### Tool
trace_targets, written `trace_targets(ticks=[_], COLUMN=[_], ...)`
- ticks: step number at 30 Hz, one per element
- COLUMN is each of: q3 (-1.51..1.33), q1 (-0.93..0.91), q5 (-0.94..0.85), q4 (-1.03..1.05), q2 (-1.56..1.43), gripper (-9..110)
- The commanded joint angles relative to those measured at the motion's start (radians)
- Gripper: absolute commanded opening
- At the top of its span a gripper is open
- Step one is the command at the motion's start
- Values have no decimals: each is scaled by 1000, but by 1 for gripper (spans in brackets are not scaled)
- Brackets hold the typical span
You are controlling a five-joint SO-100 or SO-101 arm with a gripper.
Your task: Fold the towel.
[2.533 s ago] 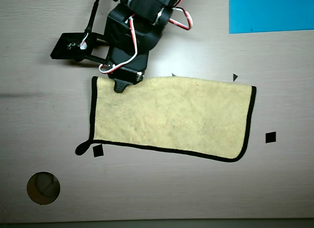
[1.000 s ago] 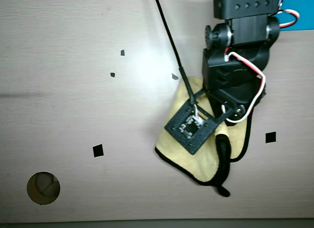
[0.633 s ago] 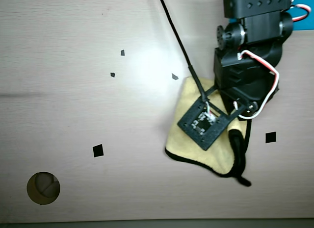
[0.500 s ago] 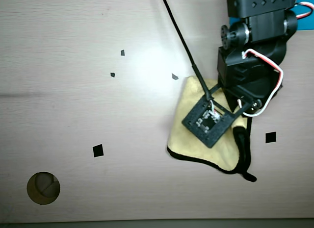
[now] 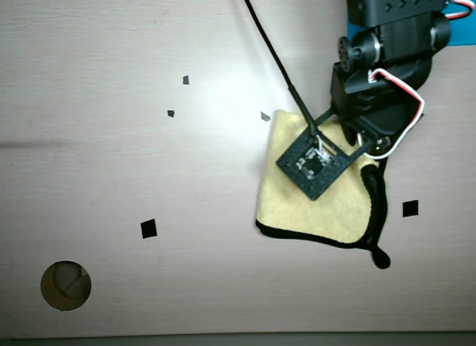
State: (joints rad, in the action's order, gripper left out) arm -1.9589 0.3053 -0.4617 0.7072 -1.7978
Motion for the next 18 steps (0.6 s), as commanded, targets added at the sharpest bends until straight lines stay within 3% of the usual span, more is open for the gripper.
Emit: trace_targets(ticks=[1, 11, 18], q3=[92, 201, -38], q1=[38, 104, 74], q5=[37, 127, 149], q4=[67, 311, 319], q2=[-12, -72, -268], gripper=[16, 22, 15])
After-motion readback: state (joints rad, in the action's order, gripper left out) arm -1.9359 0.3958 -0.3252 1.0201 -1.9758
